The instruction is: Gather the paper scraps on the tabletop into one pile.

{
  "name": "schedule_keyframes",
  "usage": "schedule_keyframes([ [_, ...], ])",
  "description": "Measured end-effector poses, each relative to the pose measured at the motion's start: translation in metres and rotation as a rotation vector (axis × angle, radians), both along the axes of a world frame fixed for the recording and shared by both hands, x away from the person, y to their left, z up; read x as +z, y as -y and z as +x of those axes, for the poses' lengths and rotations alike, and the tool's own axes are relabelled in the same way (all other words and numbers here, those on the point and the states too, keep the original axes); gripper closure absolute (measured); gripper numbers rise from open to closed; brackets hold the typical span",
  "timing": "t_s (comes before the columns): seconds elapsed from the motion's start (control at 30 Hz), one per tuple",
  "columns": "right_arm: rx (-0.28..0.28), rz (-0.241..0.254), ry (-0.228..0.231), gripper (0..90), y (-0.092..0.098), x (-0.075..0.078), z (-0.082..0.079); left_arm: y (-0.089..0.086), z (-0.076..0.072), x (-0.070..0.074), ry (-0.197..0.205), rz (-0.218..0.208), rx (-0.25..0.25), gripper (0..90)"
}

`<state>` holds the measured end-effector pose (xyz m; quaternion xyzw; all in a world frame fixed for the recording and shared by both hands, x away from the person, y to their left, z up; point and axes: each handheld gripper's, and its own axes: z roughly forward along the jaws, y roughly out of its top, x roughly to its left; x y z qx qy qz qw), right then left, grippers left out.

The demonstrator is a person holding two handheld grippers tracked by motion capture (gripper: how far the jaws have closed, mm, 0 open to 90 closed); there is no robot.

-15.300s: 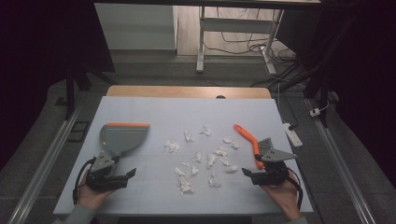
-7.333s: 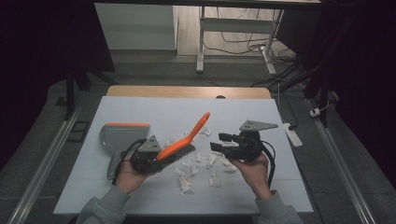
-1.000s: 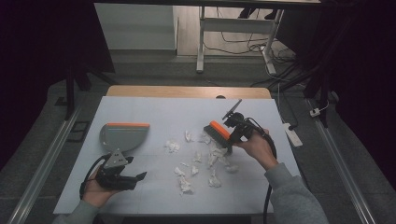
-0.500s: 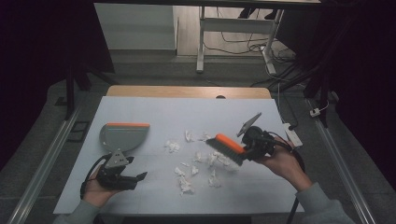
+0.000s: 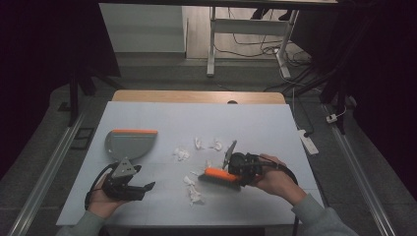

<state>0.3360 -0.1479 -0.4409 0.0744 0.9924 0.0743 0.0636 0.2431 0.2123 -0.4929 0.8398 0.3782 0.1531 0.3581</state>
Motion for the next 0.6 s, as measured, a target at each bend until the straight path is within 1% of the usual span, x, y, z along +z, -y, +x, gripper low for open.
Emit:
schedule_keyframes([
  [0.03, -0.015, -0.011, 0.058, 70.4, -0.003, 0.001, 0.007, 0.0, 0.0, 0.0, 0.0, 0.0, 0.001, 24.3],
  [0.07, -0.033, -0.015, 0.084, 70.5, -0.004, 0.002, 0.015, 0.0, 0.0, 0.0, -0.001, 0.0, 0.001, 24.2],
  [0.1, -0.051, 0.001, 0.086, 70.4, -0.004, 0.003, 0.022, 0.0, 0.0, 0.0, 0.0, 0.001, 0.0, 24.2],
  [0.13, -0.069, 0.027, 0.085, 70.4, -0.004, 0.004, 0.027, 0.0, -0.001, 0.0, 0.002, -0.002, 0.001, 24.2],
  [0.17, -0.076, 0.04, 0.079, 70.4, -0.004, 0.006, 0.029, -0.001, -0.001, 0.0, 0.003, -0.004, 0.002, 24.3],
  [0.2, -0.084, 0.044, 0.082, 70.4, -0.004, 0.009, 0.027, -0.001, -0.001, 0.0, 0.004, -0.004, 0.001, 24.3],
  [0.23, -0.078, 0.066, 0.093, 70.4, -0.004, 0.013, 0.023, -0.001, -0.001, 0.0, 0.003, -0.004, 0.001, 24.3],
  [0.27, -0.095, 0.105, 0.08, 70.4, -0.003, 0.02, 0.016, -0.001, -0.001, 0.0, 0.002, -0.004, 0.001, 24.3],
  [0.3, -0.092, 0.128, 0.071, 70.4, -0.003, 0.025, 0.011, -0.002, 0.0, 0.0, 0.002, -0.005, 0.003, 24.3],
  [0.37, -0.068, 0.175, 0.061, 70.4, -0.004, 0.035, -0.004, -0.002, 0.0, 0.0, 0.001, -0.006, 0.004, 24.3],
  [0.4, -0.064, 0.191, 0.053, 70.4, -0.007, 0.039, -0.013, -0.002, 0.0, 0.0, 0.002, -0.005, 0.003, 24.3],
  [0.43, -0.064, 0.208, 0.036, 70.4, -0.01, 0.042, -0.021, -0.002, 0.0, 0.001, 0.003, -0.005, 0.004, 24.4],
  [0.47, -0.051, 0.218, 0.014, 70.4, -0.014, 0.043, -0.027, -0.002, 0.0, 0.001, 0.004, -0.007, 0.005, 24.5],
  [0.5, -0.061, 0.211, -0.014, 70.3, -0.019, 0.044, -0.034, -0.003, 0.0, 0.001, 0.004, -0.007, 0.008, 24.5],
  [0.53, -0.052, 0.211, -0.04, 70.4, -0.026, 0.041, -0.04, -0.003, 0.0, 0.001, 0.004, -0.008, 0.01, 24.5],
  [0.57, -0.046, 0.212, -0.061, 70.4, -0.031, 0.038, -0.042, -0.004, 0.0, 0.001, 0.003, -0.01, 0.012, 24.6],
  [0.6, -0.052, 0.198, -0.097, 70.4, -0.038, 0.034, -0.046, -0.005, 0.001, 0.001, 0.003, -0.012, 0.016, 24.6],
])
